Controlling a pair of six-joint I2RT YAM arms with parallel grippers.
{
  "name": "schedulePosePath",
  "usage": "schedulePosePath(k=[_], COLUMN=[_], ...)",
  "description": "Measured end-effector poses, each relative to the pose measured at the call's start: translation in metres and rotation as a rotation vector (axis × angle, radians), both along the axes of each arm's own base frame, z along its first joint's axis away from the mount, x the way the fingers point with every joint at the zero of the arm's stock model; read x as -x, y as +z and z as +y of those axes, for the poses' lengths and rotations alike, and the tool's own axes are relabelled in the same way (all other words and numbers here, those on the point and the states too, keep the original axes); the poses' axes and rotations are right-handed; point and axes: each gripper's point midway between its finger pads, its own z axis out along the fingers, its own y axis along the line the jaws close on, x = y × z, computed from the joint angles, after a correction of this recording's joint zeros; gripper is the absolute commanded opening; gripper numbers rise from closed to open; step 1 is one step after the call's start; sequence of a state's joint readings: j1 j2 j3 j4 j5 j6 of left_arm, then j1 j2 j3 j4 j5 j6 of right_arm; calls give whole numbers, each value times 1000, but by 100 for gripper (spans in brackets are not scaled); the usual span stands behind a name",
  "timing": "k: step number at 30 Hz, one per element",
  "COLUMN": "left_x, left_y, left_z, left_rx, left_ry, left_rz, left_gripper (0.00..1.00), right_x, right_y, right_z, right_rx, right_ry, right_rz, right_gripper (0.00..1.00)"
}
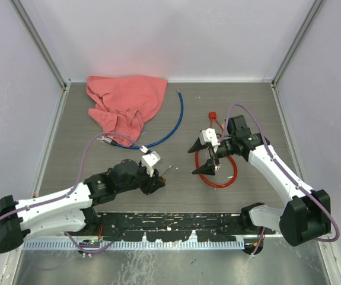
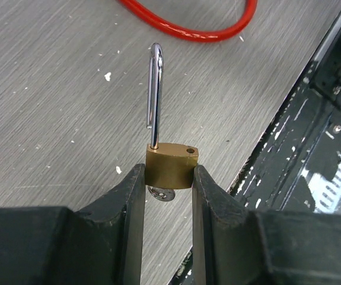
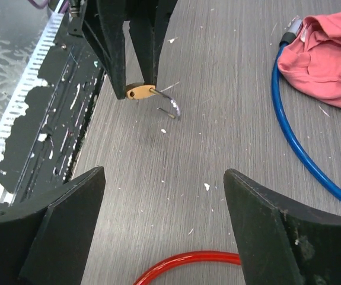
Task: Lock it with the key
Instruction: Pick up the lock from the center of the board.
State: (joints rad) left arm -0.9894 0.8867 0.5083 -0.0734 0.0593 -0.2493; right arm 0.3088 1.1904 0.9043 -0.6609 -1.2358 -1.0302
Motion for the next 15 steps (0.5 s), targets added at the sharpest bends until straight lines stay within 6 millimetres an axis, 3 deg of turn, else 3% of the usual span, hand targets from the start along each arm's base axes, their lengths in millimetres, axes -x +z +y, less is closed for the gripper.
schedulePosePath(k=[4, 15], left_x=[3, 0], left_y=[-8, 6], left_z=[-17, -39], left_rx=[-65, -56], left_ry=[-31, -86], left_rz=[-34, -177], left_gripper=[0, 0], right_x=[1, 5], right_y=[-9, -14], right_z=[-3, -4], right_rx=[28, 47], right_ry=[6, 17], right_rz=[-3, -9], right_gripper=[81, 79])
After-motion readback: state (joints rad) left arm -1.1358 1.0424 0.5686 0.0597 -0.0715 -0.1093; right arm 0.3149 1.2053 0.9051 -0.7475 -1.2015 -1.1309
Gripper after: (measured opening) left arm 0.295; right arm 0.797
